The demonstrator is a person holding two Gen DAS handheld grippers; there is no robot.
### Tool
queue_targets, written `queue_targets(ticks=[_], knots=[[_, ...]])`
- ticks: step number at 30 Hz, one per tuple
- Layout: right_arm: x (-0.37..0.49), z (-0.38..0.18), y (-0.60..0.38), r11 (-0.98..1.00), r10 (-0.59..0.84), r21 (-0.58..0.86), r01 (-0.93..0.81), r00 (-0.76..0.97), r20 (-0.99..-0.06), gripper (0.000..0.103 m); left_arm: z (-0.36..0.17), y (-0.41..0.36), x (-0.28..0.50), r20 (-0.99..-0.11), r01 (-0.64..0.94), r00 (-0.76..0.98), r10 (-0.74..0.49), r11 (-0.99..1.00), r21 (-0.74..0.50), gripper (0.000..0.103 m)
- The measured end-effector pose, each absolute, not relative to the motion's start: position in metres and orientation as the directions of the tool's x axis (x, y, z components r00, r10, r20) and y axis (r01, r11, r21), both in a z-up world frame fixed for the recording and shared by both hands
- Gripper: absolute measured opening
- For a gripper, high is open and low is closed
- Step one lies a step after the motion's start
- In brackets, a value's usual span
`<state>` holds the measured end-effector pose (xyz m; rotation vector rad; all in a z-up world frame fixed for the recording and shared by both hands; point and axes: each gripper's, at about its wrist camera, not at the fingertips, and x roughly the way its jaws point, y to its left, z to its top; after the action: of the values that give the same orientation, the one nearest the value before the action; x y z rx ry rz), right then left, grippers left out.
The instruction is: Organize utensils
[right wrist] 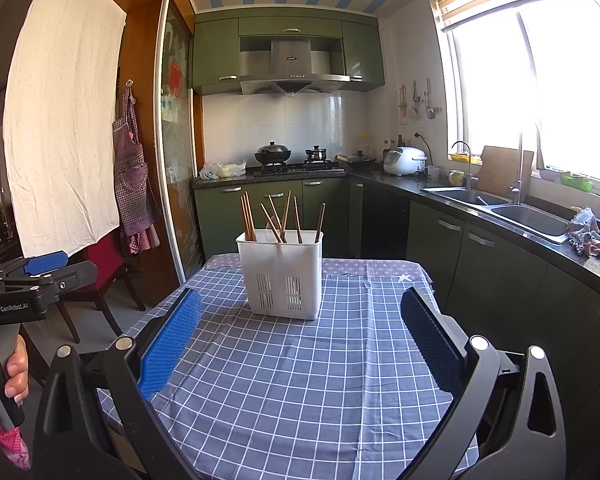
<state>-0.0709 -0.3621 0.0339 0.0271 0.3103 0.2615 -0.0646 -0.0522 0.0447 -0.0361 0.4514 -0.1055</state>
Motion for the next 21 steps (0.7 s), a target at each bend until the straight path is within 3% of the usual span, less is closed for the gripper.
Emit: queue_targets(ticks=[21], knots=[[-0.0683,0.0292,-0.3619,0.965,0.263,0.066,-0.255,0.916,-0.304,0.098,0.0457,-0.0489,-0.0674,-0.435,0.081,0.895,-0.097,0.995,-0.054,0.096]])
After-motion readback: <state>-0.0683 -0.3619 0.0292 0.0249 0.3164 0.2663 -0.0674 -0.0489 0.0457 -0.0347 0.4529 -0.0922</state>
